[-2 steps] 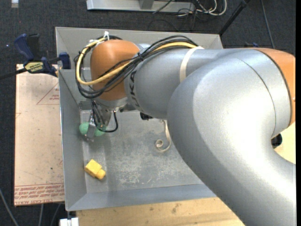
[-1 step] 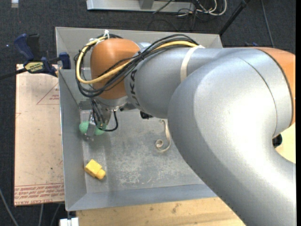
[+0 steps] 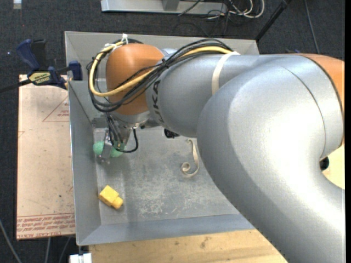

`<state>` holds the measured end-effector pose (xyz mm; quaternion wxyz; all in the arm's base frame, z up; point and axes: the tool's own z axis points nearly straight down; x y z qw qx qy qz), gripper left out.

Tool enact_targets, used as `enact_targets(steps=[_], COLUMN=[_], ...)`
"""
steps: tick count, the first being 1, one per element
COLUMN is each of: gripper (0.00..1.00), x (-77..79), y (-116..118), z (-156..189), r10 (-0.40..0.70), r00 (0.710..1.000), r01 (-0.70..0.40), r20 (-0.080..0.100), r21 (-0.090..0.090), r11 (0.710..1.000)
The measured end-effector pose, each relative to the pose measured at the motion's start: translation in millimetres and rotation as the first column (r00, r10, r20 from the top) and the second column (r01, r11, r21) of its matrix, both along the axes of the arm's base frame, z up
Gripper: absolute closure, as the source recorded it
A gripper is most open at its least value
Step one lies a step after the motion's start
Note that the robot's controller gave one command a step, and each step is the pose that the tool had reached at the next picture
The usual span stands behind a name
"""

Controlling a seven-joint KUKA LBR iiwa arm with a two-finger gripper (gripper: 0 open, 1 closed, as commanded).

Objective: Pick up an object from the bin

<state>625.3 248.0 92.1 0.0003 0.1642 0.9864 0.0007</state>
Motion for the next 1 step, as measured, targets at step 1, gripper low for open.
enact_targets(steps=[1], gripper=[1.00], x=[-1.4], y=[-0.5], z=[12.7], r10=[0.000], r00=[1.000], r01=[0.000], r20=[-0.006], r21=[-0.002], r11=[1.000])
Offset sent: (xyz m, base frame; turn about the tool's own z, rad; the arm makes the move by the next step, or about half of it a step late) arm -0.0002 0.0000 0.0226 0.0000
